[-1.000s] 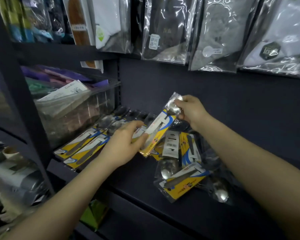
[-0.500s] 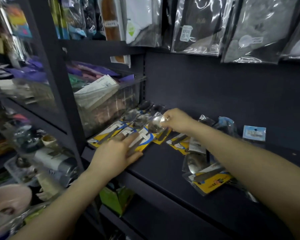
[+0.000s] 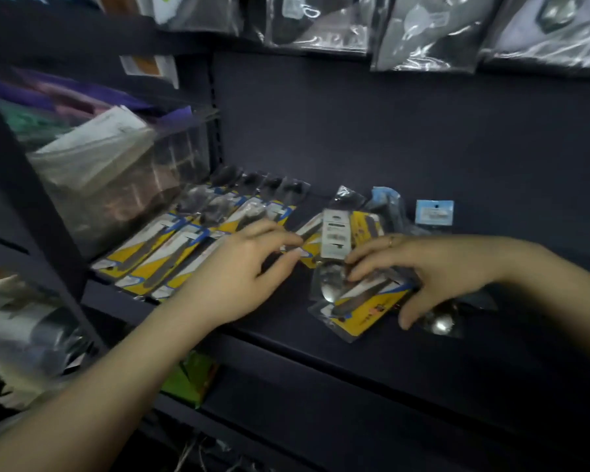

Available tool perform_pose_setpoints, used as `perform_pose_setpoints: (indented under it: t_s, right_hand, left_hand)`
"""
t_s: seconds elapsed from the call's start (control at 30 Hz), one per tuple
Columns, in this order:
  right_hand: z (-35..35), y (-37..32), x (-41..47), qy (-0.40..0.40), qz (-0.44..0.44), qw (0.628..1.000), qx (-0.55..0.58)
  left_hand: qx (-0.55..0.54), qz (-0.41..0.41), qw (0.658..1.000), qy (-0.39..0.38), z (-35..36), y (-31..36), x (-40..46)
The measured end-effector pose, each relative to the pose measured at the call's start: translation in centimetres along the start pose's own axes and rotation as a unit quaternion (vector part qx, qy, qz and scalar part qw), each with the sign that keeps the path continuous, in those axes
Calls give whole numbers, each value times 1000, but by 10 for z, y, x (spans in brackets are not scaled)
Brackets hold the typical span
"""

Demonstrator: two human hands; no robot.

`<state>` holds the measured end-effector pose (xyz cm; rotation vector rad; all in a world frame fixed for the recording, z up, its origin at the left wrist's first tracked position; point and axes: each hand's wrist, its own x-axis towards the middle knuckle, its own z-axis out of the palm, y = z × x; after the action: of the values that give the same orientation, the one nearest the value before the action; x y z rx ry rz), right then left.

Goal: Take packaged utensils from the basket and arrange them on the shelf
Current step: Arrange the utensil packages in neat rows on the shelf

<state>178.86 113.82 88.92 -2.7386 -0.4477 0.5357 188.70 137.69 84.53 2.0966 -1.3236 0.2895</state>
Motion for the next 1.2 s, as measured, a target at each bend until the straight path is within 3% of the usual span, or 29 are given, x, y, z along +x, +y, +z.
perform_pose_setpoints:
  t_s: [0.13, 0.2, 0.33, 0.43, 0.5, 0.6, 0.67, 0.73, 0.83, 0.9, 1.2]
  right_hand:
    - [19, 4, -8, 108, -14, 989, -99]
    - [27, 0, -7, 158, -45, 970, -177]
    - [29, 0, -9, 298, -102, 902, -295]
    - [22, 1, -5, 379, -128, 833, -381]
    - [17, 1, 0, 417, -99, 818, -384]
    - [11, 4, 16, 464, 12, 860, -214]
    - [5, 9, 29, 436, 66, 895, -61]
    - [1, 13, 48, 343, 96, 934, 12]
    - [3, 12, 84, 194, 100, 976, -11]
    - [9, 15, 102, 129, 88, 985, -73]
    - [20, 48, 47, 84, 95, 987, -101]
  left_hand:
    - [-70, -8, 997, -29, 20, 26, 18]
    - [-95, -51, 992, -67, 27, 35, 26]
    - [-187, -132, 959, -169, 34, 41, 36]
    - [-309, -179, 908, -218, 32, 51, 36]
    - [-385, -218, 878, -184, 30, 53, 39]
    - [-320, -223, 920, -46, 24, 37, 39]
    - [-257, -226, 940, 16, 18, 22, 34]
    - [-231, -253, 938, 52, 12, 8, 26]
    - [-212, -283, 933, 67, 5, -1, 18]
    - [-196, -289, 934, 68, 4, -3, 15]
    - [-220, -294, 929, 53, 13, 1, 12]
